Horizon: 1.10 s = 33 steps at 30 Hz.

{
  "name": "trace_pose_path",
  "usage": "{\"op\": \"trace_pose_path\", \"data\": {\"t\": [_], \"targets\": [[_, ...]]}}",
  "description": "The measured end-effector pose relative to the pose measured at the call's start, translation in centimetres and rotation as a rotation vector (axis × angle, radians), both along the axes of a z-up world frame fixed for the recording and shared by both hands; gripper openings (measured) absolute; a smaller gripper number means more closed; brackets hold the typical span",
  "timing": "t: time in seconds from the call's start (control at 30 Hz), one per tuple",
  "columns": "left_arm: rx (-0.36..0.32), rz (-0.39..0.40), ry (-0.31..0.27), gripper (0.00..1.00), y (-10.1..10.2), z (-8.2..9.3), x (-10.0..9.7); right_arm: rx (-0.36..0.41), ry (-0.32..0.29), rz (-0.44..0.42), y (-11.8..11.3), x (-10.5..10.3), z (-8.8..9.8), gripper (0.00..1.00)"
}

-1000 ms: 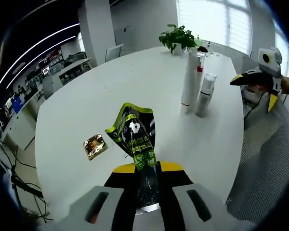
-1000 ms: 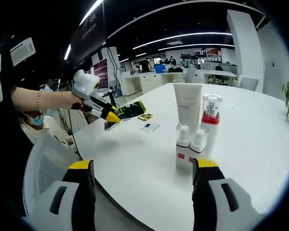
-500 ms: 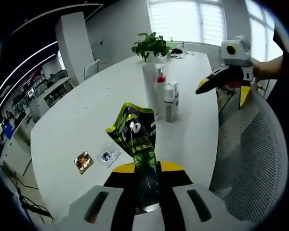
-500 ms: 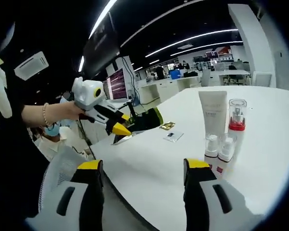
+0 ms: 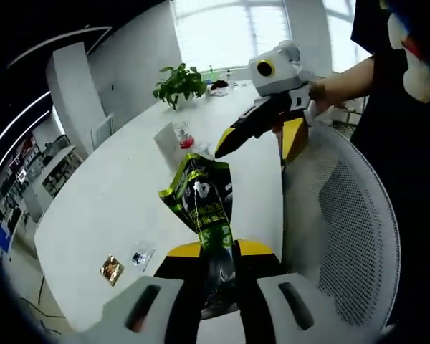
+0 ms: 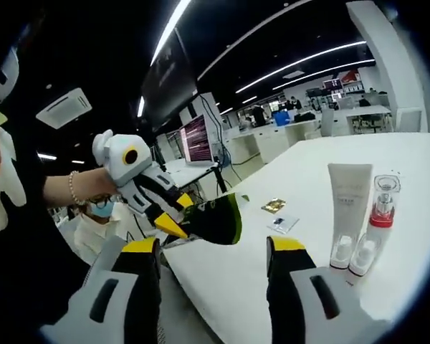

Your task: Arrange the skincare products in the storage area until every visible bottle or jar stands upright without overlapping.

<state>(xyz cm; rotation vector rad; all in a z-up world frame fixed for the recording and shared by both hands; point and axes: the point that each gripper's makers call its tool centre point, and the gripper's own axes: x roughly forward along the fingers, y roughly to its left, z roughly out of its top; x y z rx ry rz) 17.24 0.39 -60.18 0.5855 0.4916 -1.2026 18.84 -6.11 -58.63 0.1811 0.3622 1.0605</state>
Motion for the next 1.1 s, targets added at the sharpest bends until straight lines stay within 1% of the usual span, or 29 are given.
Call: {"op": "trace_pose_path", "data": {"t": [0.13,0.27,0.4,0.47,0.53,0.63,0.67,0.7,0.73,0.77,0.8,0.87,0.9,0.93,0.97,1.0,1.1], "targets": [[-0.013,-0.044,0.003,0.11,-0.6,0.8,-0.8,0.039,0.034,0.036,0.6,-0.4,0.3,0.48],[-0.020,-0.068,0.006,0.11,-1.0,1.3,-1.0,0.051,0.038,0.053,1.0,-0.7,0.4,0.33],[-0.018,-0.113,0.022,0.11,-1.4,1.6,-1.6,0.098,0.050,0.058,1.3,-0.8,1.1,0.24],[-0.009,-0.140,0.026,0.11,-1.6,1.6,-2.0,0.100,0.049,0.061,1.4,-0.8,1.2,0.19],[-0.002,-0.149,0.030,0.12,-1.7,1.6,-2.0,0.096,0.051,0.075,1.5,-1.0,1.2,0.19],[0.003,-0.165,0.034,0.13,-1.6,1.7,-2.0,0.117,0.063,0.092,1.5,-1.5,1.5,0.15],[0.004,-0.167,0.032,0.13,-1.6,1.7,-1.9,0.137,0.083,0.100,1.5,-1.8,1.7,0.11],[0.005,-0.167,0.029,0.14,-1.4,1.7,-1.8,0.179,0.108,0.115,1.6,-2.3,2.2,0.06],[-0.004,-0.167,0.034,0.15,-1.5,1.8,-1.8,0.199,0.104,0.146,1.6,-2.9,2.6,0.02],[-0.013,-0.174,0.048,0.15,-1.5,1.9,-1.9,0.184,0.106,0.126,1.4,-2.7,2.4,0.01],[-0.013,-0.175,0.044,0.16,-1.6,1.9,-1.9,0.174,0.099,0.129,1.4,-2.9,2.4,0.01],[-0.047,-0.163,0.050,0.16,-1.9,2.0,-1.9,0.164,0.101,0.125,1.3,-2.9,2.3,0.01],[-0.041,-0.139,0.060,0.17,-1.8,1.8,-1.7,0.160,0.110,0.119,1.2,-2.9,2.1,0.01],[-0.057,-0.121,0.055,0.18,-1.9,1.9,-1.3,0.154,0.111,0.111,1.0,-2.9,2.0,0.01],[-0.090,-0.092,0.059,0.19,-2.2,2.2,-1.1,0.151,0.106,0.101,0.9,-2.8,1.9,0.01],[-0.106,-0.068,0.069,0.20,-2.2,2.4,-0.9,0.149,0.103,0.095,0.8,-2.9,1.8,0.01],[-0.156,-0.003,0.055,0.21,-2.2,2.9,0.2,0.144,0.105,0.040,0.0,-2.3,1.5,0.01]]}}
